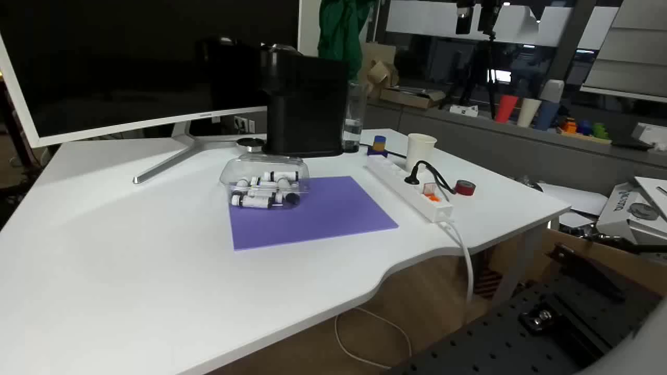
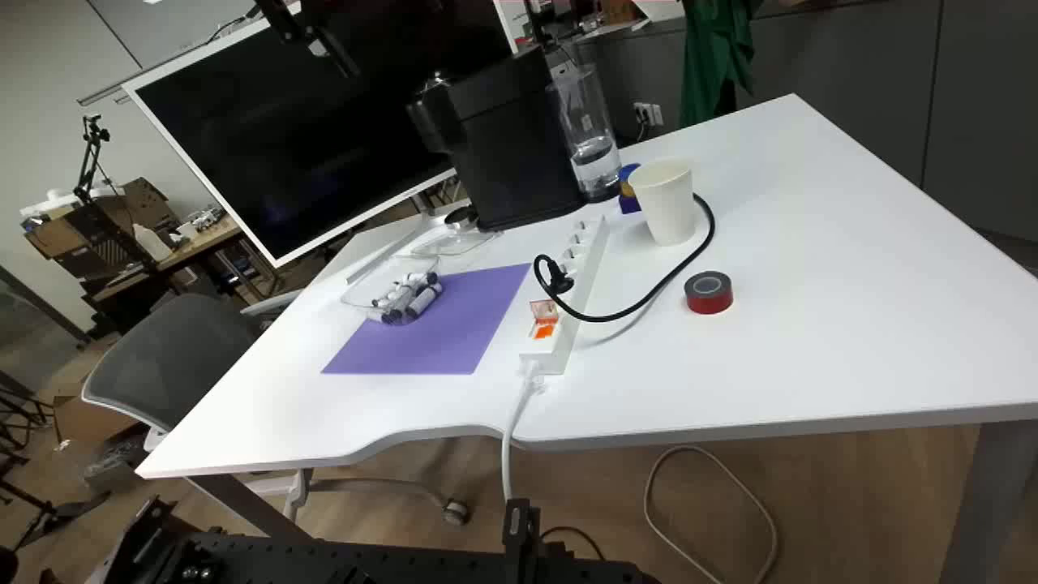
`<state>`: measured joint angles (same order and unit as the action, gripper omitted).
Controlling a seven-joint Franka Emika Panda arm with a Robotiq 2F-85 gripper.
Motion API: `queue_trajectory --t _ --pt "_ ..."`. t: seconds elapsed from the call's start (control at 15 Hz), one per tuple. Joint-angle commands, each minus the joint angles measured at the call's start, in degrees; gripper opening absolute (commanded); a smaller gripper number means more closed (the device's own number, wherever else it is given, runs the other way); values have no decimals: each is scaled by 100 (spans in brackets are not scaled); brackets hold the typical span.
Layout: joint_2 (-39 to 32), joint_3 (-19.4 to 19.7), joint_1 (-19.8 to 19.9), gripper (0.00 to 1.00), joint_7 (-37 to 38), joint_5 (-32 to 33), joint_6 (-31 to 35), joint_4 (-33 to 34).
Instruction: Take a bottle out of the box and put it on the mat
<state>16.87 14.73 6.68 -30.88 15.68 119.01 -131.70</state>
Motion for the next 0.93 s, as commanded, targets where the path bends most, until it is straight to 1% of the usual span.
queue_trajectory --t 0.0,0.67,0.87 --pt "-7 -48 51 100 -13 -19 -4 9" --pt "-4 -48 51 100 -13 -19 12 14" --pt "-263 -272 -47 100 406 74 571 -178"
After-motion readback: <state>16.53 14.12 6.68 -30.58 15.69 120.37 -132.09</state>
